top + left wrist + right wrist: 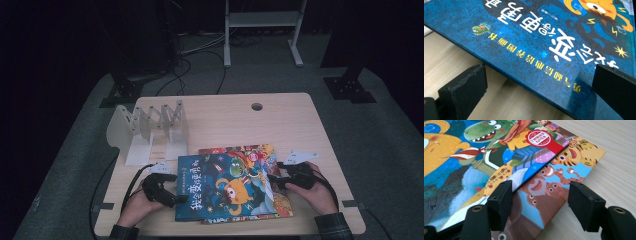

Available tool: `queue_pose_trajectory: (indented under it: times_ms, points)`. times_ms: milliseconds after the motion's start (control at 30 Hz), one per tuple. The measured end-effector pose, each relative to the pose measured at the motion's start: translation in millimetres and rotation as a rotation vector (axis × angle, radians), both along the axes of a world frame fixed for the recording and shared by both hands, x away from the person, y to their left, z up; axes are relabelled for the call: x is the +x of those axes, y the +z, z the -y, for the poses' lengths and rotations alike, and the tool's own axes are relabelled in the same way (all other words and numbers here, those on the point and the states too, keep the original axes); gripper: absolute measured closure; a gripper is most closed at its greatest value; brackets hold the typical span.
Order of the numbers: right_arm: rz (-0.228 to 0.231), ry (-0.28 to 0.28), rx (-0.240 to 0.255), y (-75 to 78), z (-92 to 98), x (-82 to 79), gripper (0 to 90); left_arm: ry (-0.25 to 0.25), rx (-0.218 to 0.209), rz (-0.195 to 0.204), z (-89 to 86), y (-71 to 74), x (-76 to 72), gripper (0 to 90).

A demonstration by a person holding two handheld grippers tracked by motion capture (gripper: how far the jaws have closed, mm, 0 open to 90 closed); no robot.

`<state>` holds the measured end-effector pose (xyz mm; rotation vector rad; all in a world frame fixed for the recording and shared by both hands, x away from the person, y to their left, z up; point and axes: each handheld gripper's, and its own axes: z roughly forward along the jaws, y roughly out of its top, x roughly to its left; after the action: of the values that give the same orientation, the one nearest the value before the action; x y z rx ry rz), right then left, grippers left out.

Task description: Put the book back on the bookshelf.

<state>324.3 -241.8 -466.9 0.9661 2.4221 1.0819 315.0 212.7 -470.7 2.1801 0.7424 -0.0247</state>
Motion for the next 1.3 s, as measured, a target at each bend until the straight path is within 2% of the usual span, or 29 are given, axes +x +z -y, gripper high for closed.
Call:
queue_pose_trajectory:
  times_ms: [200,333,633,767,867,1000,1300]
  points:
    - [0.001,0.027,-0.001,0.1,-8.5,-0.5,36.1,0.004,-0.034,-0.048,-7.3,-4.6,0.0,0.0]
    - [0.004,0.043,-0.011,1.1,-13.8,-1.2,37.1,0.004,-0.030,-0.071,-8.9,-4.7,1.0,0.0]
    - [-0.009,0.050,0.000,-0.1,-13.3,2.4,33.4,-0.004,-0.018,-0.080,-8.1,-1.3,1.4,0.0]
    - [-0.009,0.049,-0.005,0.0,-13.8,3.4,32.2,-0.006,-0.033,-0.086,-9.6,1.1,1.0,0.0]
    - [-0.011,0.050,-0.009,0.3,-14.2,4.0,31.6,-0.011,-0.044,-0.081,-11.3,5.1,-0.2,0.0]
    - [-0.012,0.057,-0.008,0.2,-16.4,4.7,31.6,-0.001,-0.078,-0.054,-15.4,15.7,-2.8,0.0]
    - [-0.010,0.076,-0.008,0.5,-23.6,3.2,32.8,-0.002,-0.080,0.014,-18.0,41.8,-10.5,0.0]
